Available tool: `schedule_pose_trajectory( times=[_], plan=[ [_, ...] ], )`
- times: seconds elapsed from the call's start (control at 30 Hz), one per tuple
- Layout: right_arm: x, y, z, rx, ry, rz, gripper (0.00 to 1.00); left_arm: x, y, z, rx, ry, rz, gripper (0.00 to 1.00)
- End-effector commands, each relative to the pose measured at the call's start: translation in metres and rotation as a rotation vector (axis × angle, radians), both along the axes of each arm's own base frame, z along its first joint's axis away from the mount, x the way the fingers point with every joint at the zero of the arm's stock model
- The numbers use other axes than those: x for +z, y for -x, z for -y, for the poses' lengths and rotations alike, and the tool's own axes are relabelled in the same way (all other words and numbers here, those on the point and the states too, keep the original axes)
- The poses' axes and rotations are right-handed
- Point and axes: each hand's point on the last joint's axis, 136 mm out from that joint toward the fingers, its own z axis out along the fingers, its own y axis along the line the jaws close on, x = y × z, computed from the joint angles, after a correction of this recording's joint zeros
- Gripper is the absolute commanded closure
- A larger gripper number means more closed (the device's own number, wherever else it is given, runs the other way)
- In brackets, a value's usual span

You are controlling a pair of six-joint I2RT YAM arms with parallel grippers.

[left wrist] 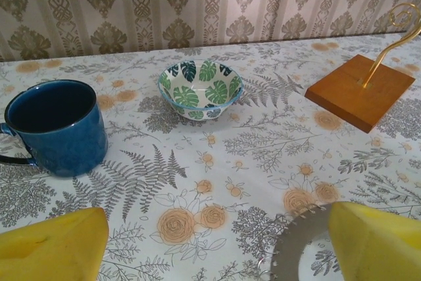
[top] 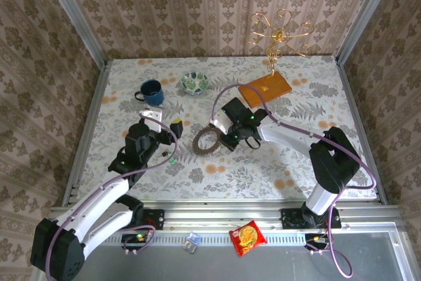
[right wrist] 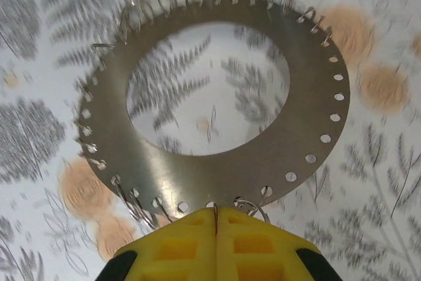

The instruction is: Put the keys on the keyring

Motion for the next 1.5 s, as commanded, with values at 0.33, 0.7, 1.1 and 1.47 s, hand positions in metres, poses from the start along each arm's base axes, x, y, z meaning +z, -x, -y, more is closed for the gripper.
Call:
schedule_pose_trajectory(
  times=[0.33, 0.7, 1.1, 1.47],
  plan=[
    [-0.035, 0.003, 0.060, -0.024, 0.319, -0.003, 0.92, -0.006, -0.006, 0.005, -0.004, 0.030, -0.051, 0.09],
    [-0.004, 0.015, 0.051, -0.144, 0.173, -0.055, 0.64, -0.013, -0.010, 0.012, -0.027, 0.025, -0.090, 0.08],
    [-0.022, 0.075, 0.028, -0.333, -0.002, -0.332, 0.63, -0.025, -0.012, 0.018, -0.037, 0.046, -0.136, 0.08],
    [-0.031, 0.058, 0.028, -0.470, -0.019, -0.339, 0.63, -0.027, -0.012, 0.020, -0.044, 0.056, -0.155, 0.08]
  ],
)
